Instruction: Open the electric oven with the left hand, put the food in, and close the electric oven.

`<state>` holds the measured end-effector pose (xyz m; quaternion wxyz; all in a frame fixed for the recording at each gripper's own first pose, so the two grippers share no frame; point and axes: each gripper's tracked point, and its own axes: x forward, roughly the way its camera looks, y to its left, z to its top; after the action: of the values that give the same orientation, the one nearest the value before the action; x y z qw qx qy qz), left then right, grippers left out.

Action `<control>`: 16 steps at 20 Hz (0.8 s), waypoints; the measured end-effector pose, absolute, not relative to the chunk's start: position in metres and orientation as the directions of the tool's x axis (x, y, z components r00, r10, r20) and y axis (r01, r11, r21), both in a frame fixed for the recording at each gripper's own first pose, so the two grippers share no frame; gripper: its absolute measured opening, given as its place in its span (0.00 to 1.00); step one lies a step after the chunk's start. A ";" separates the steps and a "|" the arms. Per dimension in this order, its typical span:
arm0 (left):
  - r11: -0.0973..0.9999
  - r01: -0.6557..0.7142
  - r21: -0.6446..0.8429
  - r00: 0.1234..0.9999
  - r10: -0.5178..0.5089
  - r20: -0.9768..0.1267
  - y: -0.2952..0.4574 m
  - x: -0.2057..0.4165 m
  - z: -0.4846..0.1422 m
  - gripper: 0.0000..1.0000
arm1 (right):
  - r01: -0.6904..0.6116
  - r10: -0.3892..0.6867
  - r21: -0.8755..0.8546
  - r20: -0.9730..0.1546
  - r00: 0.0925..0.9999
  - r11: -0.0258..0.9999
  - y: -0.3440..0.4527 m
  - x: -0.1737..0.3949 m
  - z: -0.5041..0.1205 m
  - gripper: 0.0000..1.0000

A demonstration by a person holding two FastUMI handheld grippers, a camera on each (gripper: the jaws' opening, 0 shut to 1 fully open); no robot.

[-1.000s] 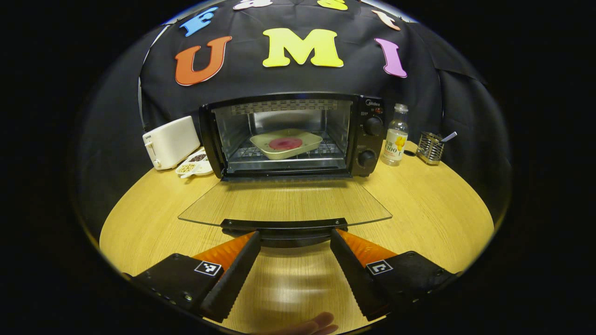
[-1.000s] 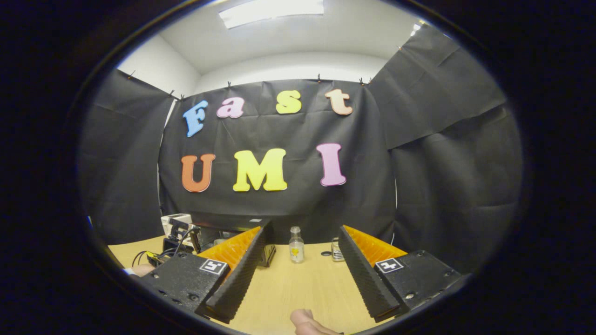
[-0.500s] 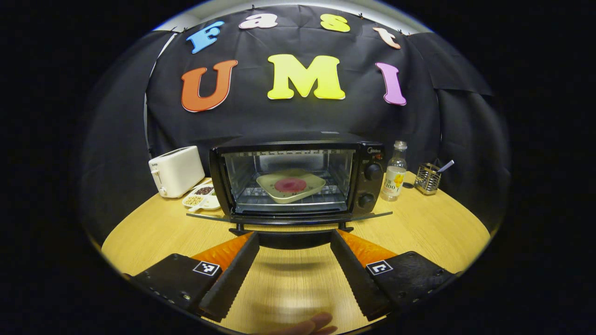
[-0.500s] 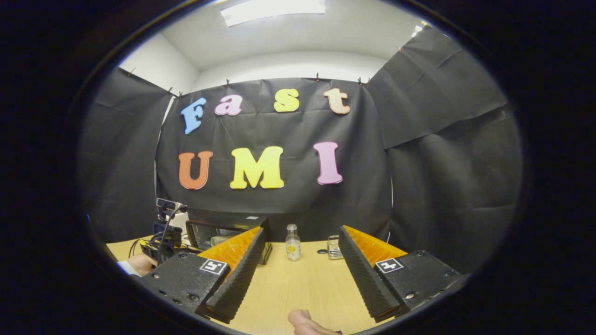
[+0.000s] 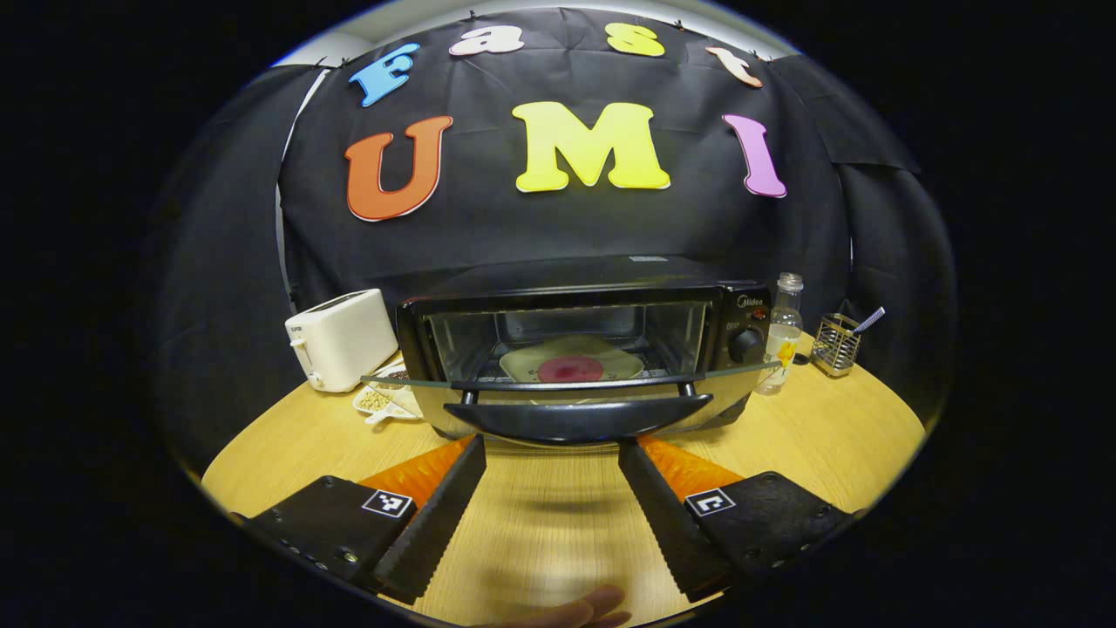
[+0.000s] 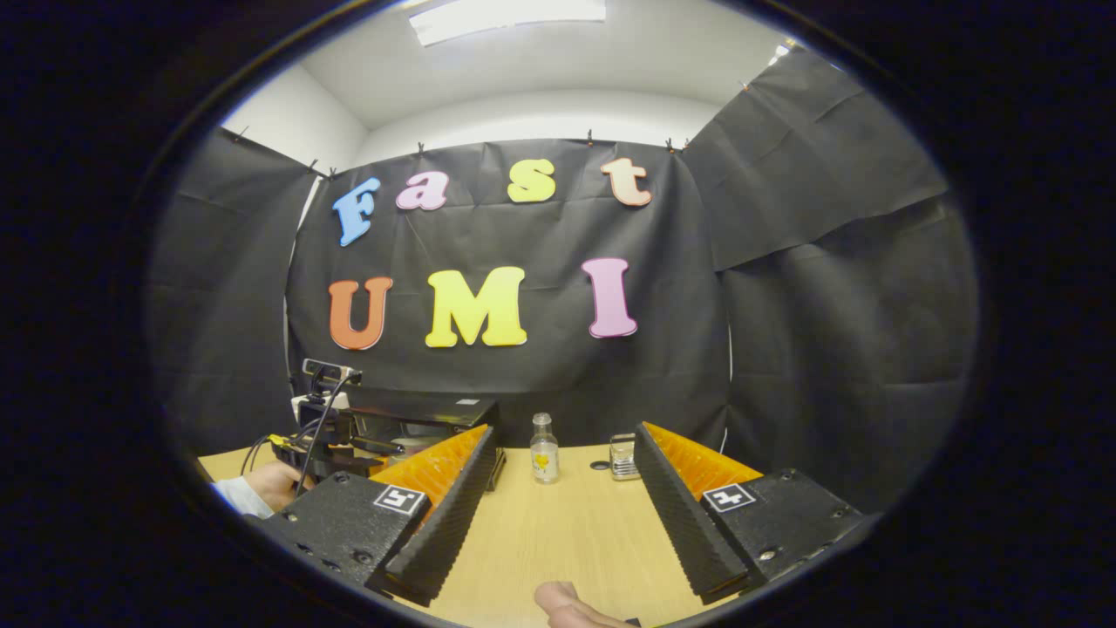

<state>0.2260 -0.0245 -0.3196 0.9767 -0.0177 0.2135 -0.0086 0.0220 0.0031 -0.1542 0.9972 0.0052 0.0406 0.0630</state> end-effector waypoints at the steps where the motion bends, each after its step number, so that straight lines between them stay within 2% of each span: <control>1: 0.999 0.007 -0.038 0.912 -0.022 -0.410 -0.025 0.229 -0.315 0.96 | -0.124 0.126 0.020 -0.085 0.988 0.992 0.002 0.023 -0.156 0.96; 3: 1.000 0.012 -0.024 0.920 -0.020 -0.392 -0.026 0.236 -0.308 0.96 | -0.123 0.125 0.024 -0.089 0.988 0.992 0.001 0.024 -0.157 0.96; 4: 1.000 0.011 -0.011 0.924 -0.015 -0.383 -0.025 0.237 -0.304 0.96 | -0.123 0.124 0.023 -0.090 0.988 0.992 0.001 0.025 -0.159 1.00; 5: 1.000 0.016 0.000 0.928 -0.015 -0.373 -0.024 0.239 -0.299 0.97 | -0.124 0.126 0.023 -0.093 0.988 0.992 0.000 0.027 -0.160 0.96; 8: 1.000 0.021 0.000 0.935 -0.020 -0.354 -0.026 0.235 -0.290 0.97 | -0.125 0.127 0.026 -0.102 0.987 0.992 0.000 0.028 -0.163 0.96; 9: 1.000 0.025 -0.008 0.934 -0.026 -0.357 -0.028 0.230 -0.287 0.98 | -0.127 0.129 0.026 -0.102 0.986 0.992 0.000 0.026 -0.162 0.96; 10: 1.000 0.027 -0.011 0.935 -0.029 -0.354 -0.030 0.225 -0.282 0.98 | -0.127 0.129 0.027 -0.098 0.987 0.992 -0.001 0.024 -0.161 1.00; 11: 1.000 0.024 -0.014 0.937 -0.027 -0.347 -0.030 0.220 -0.274 0.98 | -0.127 0.129 0.025 -0.091 0.988 0.992 0.000 0.024 -0.158 0.96; 12: 1.000 0.019 -0.020 0.942 -0.025 -0.336 -0.030 0.214 -0.266 0.97 | -0.126 0.128 0.022 -0.084 0.988 0.992 -0.001 0.023 -0.156 0.96; 13: 0.999 0.019 -0.032 0.947 -0.028 -0.319 -0.031 0.207 -0.257 0.97 | -0.124 0.125 0.018 -0.077 0.989 0.992 0.000 0.022 -0.154 1.00; 14: 0.999 0.019 -0.046 0.950 -0.033 -0.309 -0.033 0.199 -0.248 0.98 | -0.123 0.124 0.013 -0.070 0.990 0.992 0.000 0.020 -0.152 0.96; 15: 0.998 0.024 -0.057 0.955 -0.039 -0.294 -0.034 0.190 -0.238 0.98 | -0.125 0.125 0.010 -0.062 0.990 0.992 0.001 0.017 -0.148 0.96; 16: 0.998 0.023 -0.061 0.958 -0.039 -0.283 -0.035 0.179 -0.228 0.98 | -0.125 0.125 0.008 -0.053 0.991 0.992 0.001 0.014 -0.145 1.00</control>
<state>0.1791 -0.0351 -0.2278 0.9891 -0.0283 0.1435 -0.0158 0.0138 0.0013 -0.1453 0.9977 0.0025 0.0266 0.0625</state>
